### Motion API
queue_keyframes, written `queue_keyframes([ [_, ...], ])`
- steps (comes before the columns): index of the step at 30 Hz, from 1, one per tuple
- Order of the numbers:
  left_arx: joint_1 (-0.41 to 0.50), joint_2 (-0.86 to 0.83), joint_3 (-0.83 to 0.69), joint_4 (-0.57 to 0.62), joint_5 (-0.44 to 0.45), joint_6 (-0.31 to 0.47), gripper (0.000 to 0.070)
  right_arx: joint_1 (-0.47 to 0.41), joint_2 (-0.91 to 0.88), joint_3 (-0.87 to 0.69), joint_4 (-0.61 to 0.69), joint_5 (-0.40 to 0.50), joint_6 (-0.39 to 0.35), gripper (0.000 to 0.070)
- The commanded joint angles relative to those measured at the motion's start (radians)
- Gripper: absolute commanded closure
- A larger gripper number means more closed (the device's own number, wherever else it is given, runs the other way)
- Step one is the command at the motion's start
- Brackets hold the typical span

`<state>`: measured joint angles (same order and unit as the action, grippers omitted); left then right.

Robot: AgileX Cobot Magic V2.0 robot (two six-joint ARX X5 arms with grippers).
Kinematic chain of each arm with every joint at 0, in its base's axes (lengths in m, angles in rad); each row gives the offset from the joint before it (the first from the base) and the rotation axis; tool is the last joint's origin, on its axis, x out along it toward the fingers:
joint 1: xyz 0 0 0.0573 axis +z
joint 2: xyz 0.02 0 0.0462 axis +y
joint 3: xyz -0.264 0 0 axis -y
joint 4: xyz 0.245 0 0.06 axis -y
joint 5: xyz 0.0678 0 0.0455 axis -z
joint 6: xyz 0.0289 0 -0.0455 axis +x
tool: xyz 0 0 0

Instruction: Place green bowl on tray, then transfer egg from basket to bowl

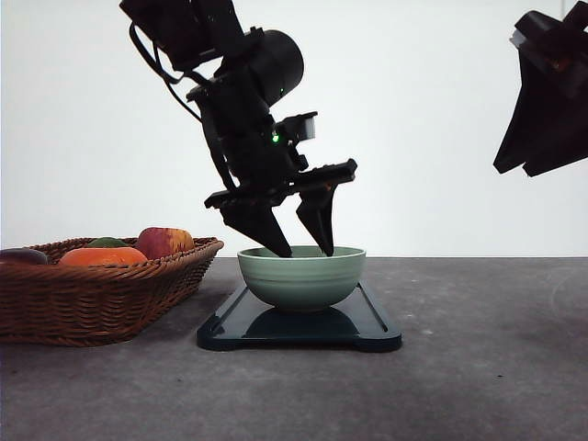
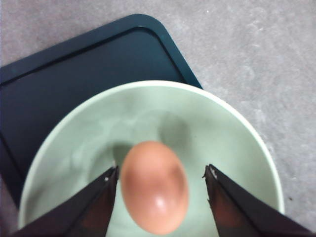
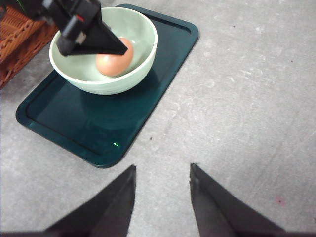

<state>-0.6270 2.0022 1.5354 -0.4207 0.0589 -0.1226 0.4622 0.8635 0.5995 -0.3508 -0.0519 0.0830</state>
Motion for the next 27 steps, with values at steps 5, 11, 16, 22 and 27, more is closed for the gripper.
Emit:
queue_keyframes([
  [5,-0.009,0.014,0.104,-0.151,0.001,-0.001,0.0343,0.005,0.004,0.006,0.006,0.0,0.01,0.0487],
  [11,-0.008,-0.062,0.14,-0.272,0.001,0.0,0.0344,0.005,0.004,0.006,0.004,0.0,0.01,0.0487],
  [16,0.008,-0.158,0.135,-0.349,0.001,0.017,0.0345,0.005,0.004,0.006,0.0,0.001,0.01,0.0487],
  [22,0.045,-0.324,0.011,-0.297,0.0,0.032,0.0349,0.005,0.004,0.006,-0.001,0.001,0.01,0.0487],
  [27,0.085,-0.52,-0.179,-0.181,0.0,0.029,0.0349,0.005,0.004,0.006,0.007,0.001,0.01,0.0487],
])
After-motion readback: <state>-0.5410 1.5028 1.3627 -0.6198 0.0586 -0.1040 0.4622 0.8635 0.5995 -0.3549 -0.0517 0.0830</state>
